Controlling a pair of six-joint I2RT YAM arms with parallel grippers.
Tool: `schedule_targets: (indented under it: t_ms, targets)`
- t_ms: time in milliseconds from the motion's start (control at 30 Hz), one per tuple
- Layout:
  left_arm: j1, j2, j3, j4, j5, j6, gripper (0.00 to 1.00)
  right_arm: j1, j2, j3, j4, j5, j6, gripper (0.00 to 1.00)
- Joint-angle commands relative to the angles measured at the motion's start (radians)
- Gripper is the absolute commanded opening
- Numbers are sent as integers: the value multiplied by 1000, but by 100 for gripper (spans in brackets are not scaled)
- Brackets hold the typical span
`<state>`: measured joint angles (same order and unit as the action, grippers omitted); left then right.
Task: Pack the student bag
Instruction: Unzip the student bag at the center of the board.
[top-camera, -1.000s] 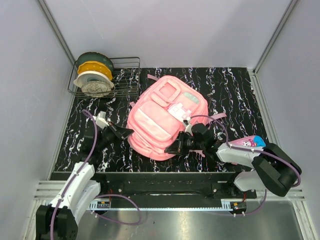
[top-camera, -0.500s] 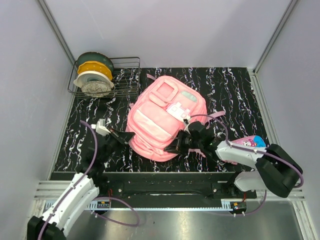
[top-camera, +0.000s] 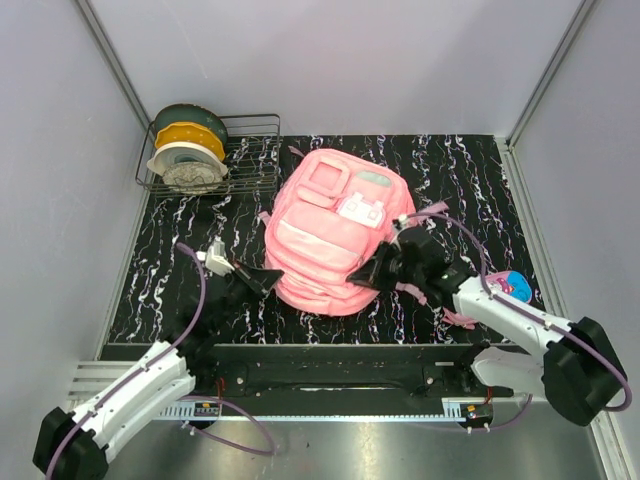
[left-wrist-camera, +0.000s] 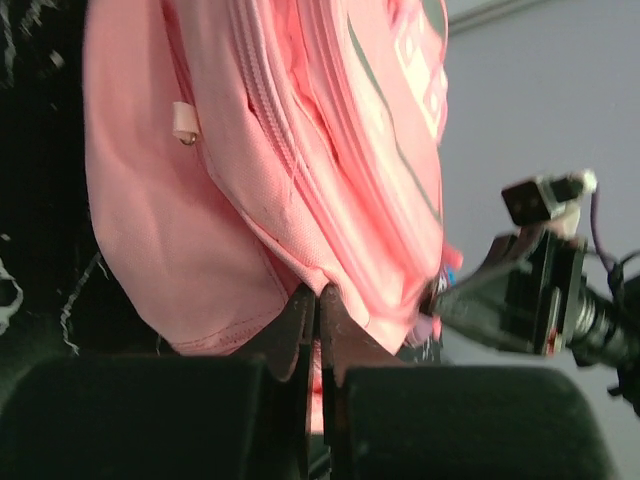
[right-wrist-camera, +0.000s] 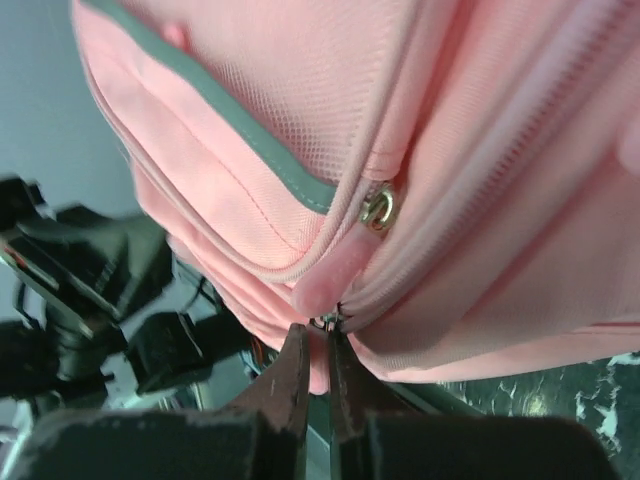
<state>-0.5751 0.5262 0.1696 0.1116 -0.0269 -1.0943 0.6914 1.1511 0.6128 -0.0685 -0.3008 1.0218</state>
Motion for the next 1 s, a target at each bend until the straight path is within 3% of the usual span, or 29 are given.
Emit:
schedule_targets:
  t_ms: [0, 33, 67, 167, 300, 400, 467, 567, 667, 733, 833, 967]
  targets:
    - [-132, 6, 2, 40, 112, -59, 0, -121, 2, 119, 190, -133, -13, 0]
    - [-156, 17, 7, 42, 88, -67, 0, -118, 19, 114, 211, -164, 6, 0]
    - [-214, 52, 8, 57, 62, -70, 0, -93, 47, 63, 346, -190, 111, 0]
    - [-329, 141, 4, 169, -43, -105, 0, 12, 58, -36, 509, -111, 248, 0]
    - [-385, 225, -10, 292, -113, -133, 0, 178, 52, 10, 392, 61, 199, 0]
    - [-387, 238, 5, 286, -100, -118, 0, 178, 27, -19, 333, 98, 175, 0]
    - [-385, 224, 8, 274, -100, -108, 0, 177, -16, 1, 165, 147, 97, 0]
    - [-385, 163, 10, 220, -107, -92, 0, 145, -88, -36, 42, 213, 0, 0]
    - [-384, 68, 14, 124, -122, -72, 0, 71, -111, -51, -85, 180, -92, 0]
    - [-385, 8, 8, 83, -145, -61, 0, 54, -119, -76, -83, 122, -118, 0]
    - [-385, -12, -8, 59, -156, -61, 0, 56, -16, -67, -89, 0, -167, 0]
    - [-385, 67, -27, 149, -140, -72, 0, 68, 61, -148, 97, -90, -88, 0]
